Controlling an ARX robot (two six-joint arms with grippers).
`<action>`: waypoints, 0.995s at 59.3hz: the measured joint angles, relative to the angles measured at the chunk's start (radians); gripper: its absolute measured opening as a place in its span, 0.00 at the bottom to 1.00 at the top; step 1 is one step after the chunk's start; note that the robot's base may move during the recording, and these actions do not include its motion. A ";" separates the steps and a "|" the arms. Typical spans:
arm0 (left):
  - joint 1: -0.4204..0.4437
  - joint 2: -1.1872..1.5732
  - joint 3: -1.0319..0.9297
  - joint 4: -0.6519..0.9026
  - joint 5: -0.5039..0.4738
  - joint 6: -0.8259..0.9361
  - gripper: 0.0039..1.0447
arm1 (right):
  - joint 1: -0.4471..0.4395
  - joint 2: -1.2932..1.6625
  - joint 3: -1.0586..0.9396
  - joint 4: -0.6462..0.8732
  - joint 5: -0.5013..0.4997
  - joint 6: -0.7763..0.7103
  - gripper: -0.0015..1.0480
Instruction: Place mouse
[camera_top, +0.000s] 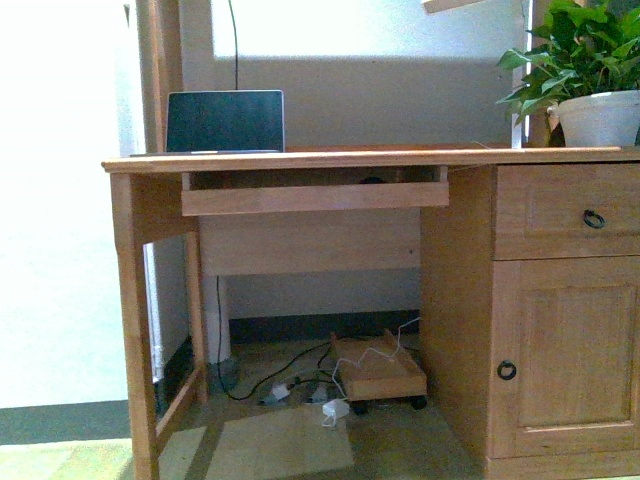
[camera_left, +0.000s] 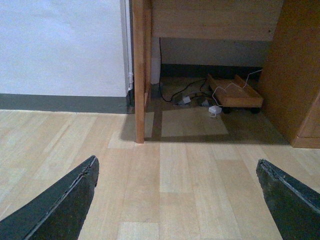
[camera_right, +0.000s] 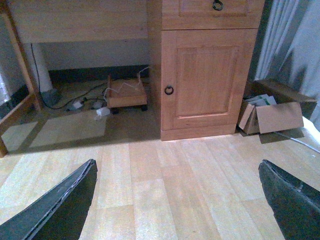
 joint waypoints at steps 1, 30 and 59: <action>0.000 0.000 0.000 0.000 0.000 0.000 0.93 | 0.000 0.000 0.000 0.000 0.000 0.000 0.93; 0.000 0.000 0.000 0.000 0.000 0.000 0.93 | 0.000 0.000 0.000 0.000 0.000 0.000 0.93; 0.000 0.000 0.000 0.000 0.000 0.000 0.93 | 0.000 0.000 0.000 0.000 0.000 0.000 0.93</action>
